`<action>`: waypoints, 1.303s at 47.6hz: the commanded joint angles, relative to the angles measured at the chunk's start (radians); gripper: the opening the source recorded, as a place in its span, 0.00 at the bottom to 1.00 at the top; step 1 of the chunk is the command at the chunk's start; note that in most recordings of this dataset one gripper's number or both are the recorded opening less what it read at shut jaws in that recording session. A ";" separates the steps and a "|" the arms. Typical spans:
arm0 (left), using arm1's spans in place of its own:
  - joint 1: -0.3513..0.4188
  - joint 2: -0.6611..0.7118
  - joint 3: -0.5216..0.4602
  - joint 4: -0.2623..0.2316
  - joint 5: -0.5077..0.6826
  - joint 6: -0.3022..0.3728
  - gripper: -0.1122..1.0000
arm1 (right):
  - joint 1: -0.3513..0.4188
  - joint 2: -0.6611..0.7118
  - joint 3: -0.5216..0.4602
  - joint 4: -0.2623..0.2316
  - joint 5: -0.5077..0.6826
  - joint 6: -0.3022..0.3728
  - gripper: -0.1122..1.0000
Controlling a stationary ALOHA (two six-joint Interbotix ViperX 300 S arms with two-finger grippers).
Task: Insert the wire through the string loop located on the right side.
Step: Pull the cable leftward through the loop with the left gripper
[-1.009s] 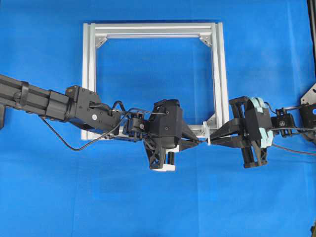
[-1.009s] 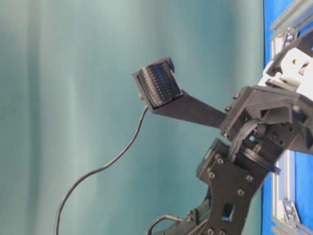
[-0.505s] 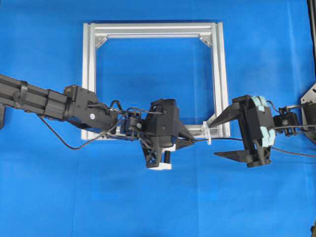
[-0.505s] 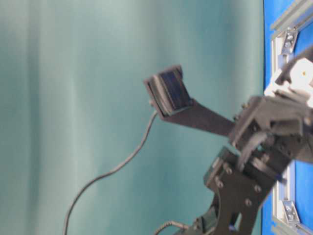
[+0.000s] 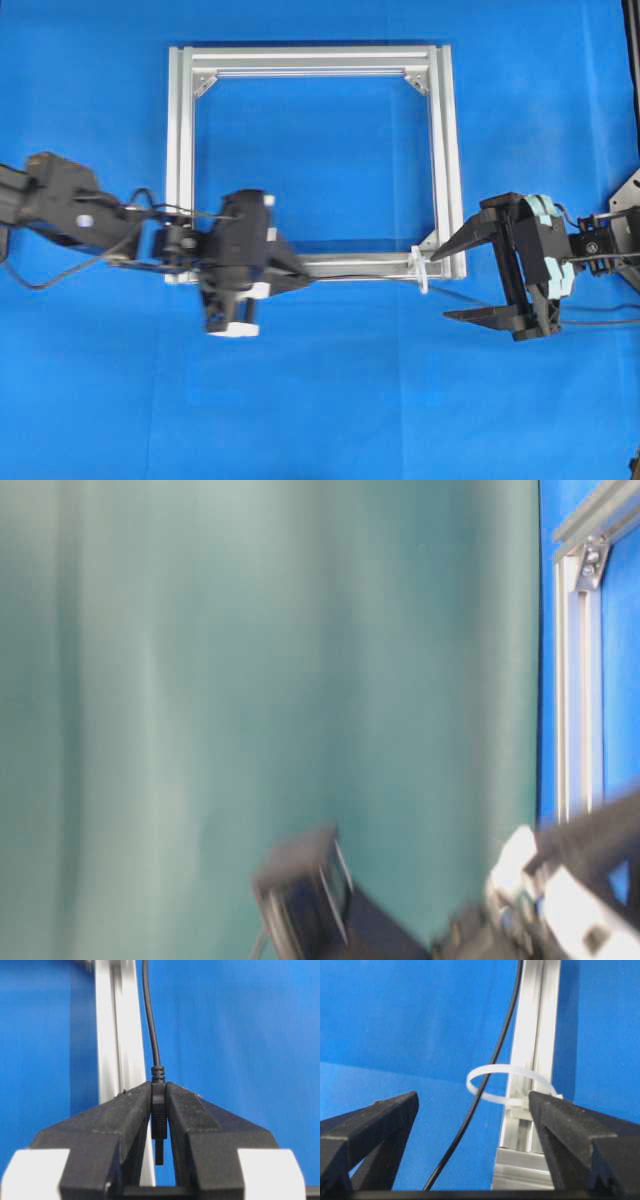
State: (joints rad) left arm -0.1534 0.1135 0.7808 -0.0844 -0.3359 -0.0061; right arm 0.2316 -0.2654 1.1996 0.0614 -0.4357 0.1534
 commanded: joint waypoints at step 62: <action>-0.029 -0.437 0.476 -0.002 0.011 -0.115 0.19 | 0.008 -0.015 -0.015 -0.003 0.009 0.005 0.91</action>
State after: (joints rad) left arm -0.1779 -0.3114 1.2625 -0.0859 -0.3221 -0.1197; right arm 0.2393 -0.2654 1.1996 0.0598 -0.4218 0.1580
